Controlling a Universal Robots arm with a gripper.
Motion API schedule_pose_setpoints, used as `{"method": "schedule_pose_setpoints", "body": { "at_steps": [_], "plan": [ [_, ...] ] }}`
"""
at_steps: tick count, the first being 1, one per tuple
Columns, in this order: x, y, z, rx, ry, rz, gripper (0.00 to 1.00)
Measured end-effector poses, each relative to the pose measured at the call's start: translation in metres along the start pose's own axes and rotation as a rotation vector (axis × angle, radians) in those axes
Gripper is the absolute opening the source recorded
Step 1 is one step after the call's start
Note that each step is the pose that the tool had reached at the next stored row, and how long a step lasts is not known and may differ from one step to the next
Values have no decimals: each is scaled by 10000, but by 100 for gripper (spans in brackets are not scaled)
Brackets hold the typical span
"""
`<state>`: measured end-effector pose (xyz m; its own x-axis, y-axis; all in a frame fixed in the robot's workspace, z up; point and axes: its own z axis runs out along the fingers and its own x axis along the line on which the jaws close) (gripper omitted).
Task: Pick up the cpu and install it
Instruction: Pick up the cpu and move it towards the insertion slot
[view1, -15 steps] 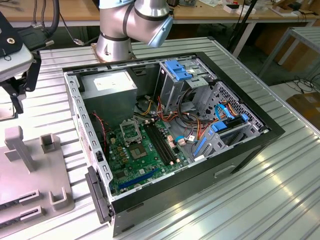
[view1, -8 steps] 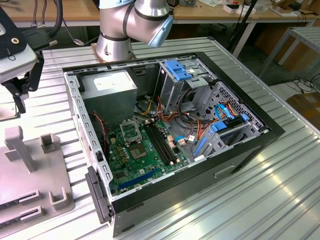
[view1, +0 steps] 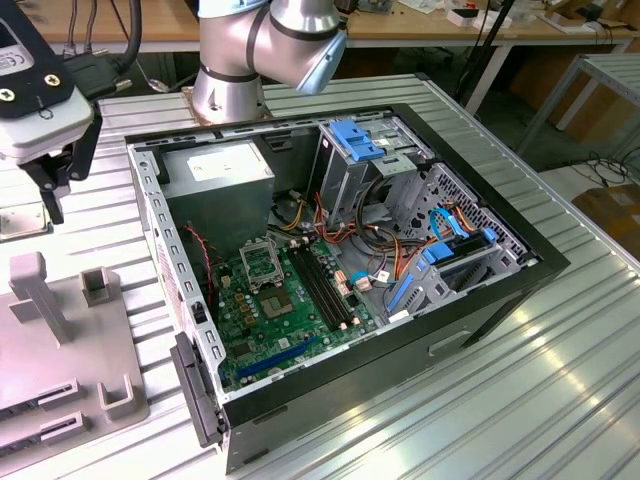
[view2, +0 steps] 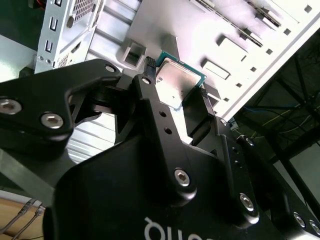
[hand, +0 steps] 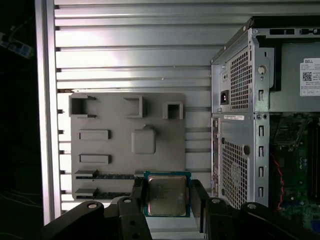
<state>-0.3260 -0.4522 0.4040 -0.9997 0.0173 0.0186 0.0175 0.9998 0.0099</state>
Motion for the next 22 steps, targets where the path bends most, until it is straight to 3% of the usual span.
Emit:
{"method": "schedule_pose_setpoints", "body": {
  "at_steps": [7, 22],
  "plan": [
    [-38, -33, -1, -1, -1, 7, 47],
    [-259, -32, -5, 0, 0, 9, 47]
  ]
}}
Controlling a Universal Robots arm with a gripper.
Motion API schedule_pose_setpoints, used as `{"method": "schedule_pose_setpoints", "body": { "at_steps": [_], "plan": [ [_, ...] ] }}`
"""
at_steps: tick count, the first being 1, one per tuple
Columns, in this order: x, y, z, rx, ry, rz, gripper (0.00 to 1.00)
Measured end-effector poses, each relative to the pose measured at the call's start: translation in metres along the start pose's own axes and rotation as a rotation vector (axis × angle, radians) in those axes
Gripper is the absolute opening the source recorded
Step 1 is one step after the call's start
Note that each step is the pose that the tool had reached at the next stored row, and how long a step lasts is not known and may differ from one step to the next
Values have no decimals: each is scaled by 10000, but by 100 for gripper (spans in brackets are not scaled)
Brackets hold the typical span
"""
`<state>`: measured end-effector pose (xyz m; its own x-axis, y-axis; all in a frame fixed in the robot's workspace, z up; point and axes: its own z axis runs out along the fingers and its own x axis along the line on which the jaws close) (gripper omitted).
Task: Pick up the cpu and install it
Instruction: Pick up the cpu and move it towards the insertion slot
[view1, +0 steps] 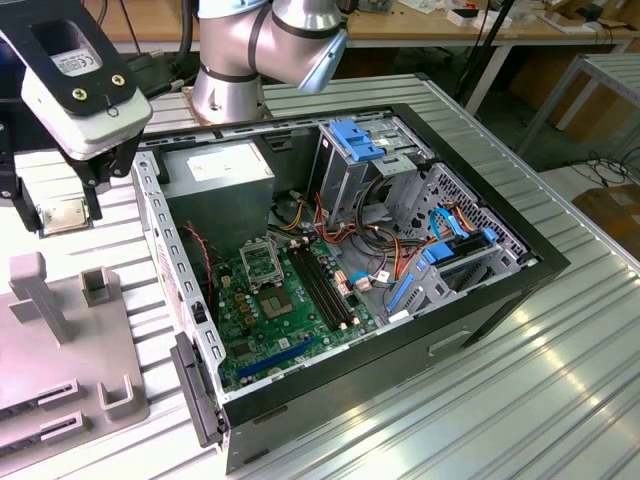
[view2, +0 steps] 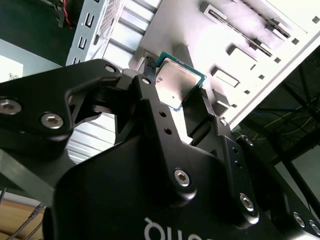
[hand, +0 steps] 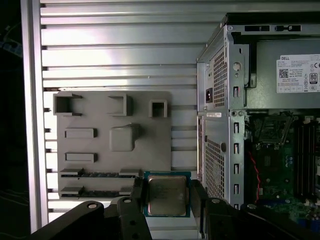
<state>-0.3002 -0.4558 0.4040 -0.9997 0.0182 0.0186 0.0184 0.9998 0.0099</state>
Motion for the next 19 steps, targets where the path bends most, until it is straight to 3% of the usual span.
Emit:
{"method": "schedule_pose_setpoints", "body": {
  "at_steps": [16, 19],
  "plan": [
    [-242, 4, -5, 0, 1, 10, 47],
    [-256, 5, -4, 0, 0, 12, 47]
  ]
}}
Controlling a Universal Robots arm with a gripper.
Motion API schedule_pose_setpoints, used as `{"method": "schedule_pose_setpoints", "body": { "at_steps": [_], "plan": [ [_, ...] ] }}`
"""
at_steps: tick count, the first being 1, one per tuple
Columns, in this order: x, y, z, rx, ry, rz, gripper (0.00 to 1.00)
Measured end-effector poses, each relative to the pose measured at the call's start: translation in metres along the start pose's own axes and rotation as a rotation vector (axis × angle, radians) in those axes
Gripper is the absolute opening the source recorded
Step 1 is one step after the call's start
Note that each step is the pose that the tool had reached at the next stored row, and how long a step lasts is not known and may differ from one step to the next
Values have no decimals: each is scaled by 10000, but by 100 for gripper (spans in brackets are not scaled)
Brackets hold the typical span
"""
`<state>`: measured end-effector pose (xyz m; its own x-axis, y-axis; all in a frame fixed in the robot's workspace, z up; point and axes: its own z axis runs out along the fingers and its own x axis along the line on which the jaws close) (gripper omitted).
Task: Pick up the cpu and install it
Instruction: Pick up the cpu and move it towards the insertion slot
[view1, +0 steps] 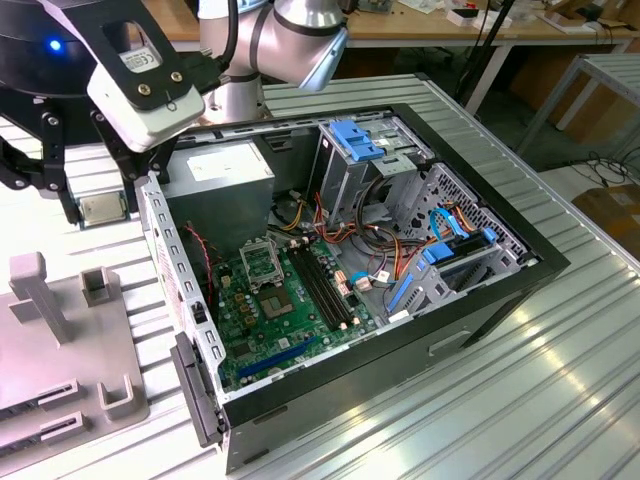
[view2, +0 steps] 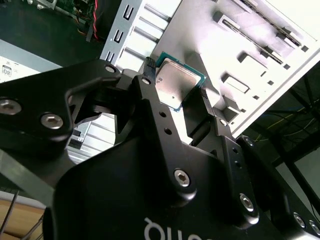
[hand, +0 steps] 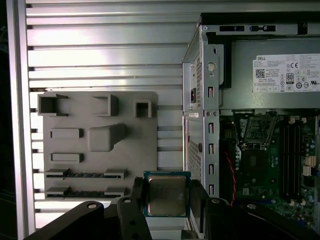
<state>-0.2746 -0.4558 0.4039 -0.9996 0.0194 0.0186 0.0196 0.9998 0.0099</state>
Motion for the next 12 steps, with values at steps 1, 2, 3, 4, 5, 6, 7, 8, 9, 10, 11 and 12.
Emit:
{"method": "schedule_pose_setpoints", "body": {
  "at_steps": [1, 2, 3, 4, 5, 6, 7, 8, 9, 10, 11, 12],
  "plan": [
    [-10, 0, 0, 0, 0, -2, 47],
    [-19, 0, -1, 0, 0, -2, 47],
    [-19, 0, 0, 0, 0, -2, 47],
    [-19, 0, -1, 1, 1, -2, 47],
    [-19, -2, -1, 1, 0, -2, 47],
    [-19, -5, -1, 1, 1, -2, 47],
    [-19, -7, -1, 0, 0, -2, 47],
    [-19, -9, -1, 0, 0, -2, 47],
    [-19, -11, 0, 0, 0, -2, 47],
    [-19, -12, 0, 0, 0, -1, 47],
    [-21, -13, 0, 0, -1, -2, 47],
    [-22, -14, 0, 0, -1, -2, 47]
  ]
}}
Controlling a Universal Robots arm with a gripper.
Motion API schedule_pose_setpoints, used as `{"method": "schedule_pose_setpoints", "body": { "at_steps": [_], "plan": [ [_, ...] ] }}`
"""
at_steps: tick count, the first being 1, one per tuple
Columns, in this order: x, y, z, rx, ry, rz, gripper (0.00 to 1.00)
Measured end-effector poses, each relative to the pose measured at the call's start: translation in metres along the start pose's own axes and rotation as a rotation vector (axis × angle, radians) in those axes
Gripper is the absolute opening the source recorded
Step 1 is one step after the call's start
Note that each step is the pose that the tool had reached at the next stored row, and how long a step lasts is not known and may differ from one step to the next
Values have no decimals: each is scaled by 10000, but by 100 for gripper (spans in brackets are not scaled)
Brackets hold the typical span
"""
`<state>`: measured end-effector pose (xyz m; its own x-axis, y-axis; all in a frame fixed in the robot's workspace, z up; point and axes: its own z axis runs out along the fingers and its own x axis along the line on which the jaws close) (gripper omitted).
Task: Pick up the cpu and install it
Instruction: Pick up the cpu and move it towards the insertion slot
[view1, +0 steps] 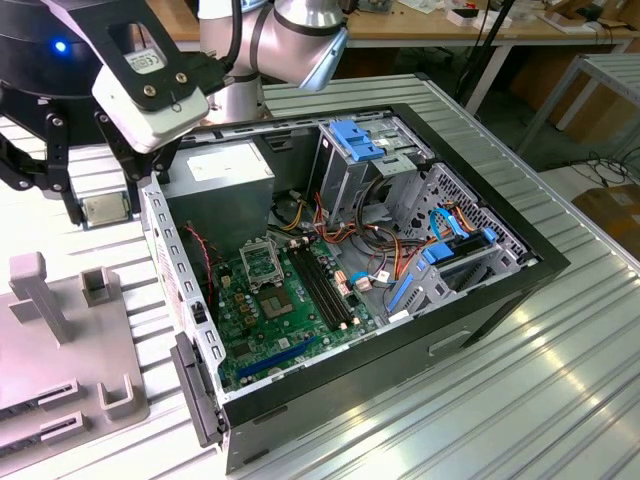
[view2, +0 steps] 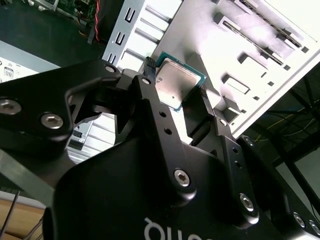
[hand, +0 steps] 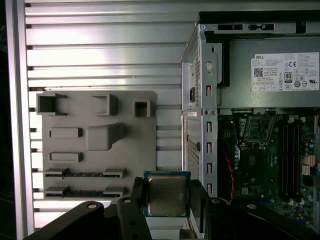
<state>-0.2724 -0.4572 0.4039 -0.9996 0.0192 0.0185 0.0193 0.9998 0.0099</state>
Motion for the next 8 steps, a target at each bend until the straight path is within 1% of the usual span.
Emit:
{"method": "schedule_pose_setpoints", "body": {
  "at_steps": [8],
  "plan": [
    [-69, 0, -2, 1, 1, 0, 47]
  ]
}}
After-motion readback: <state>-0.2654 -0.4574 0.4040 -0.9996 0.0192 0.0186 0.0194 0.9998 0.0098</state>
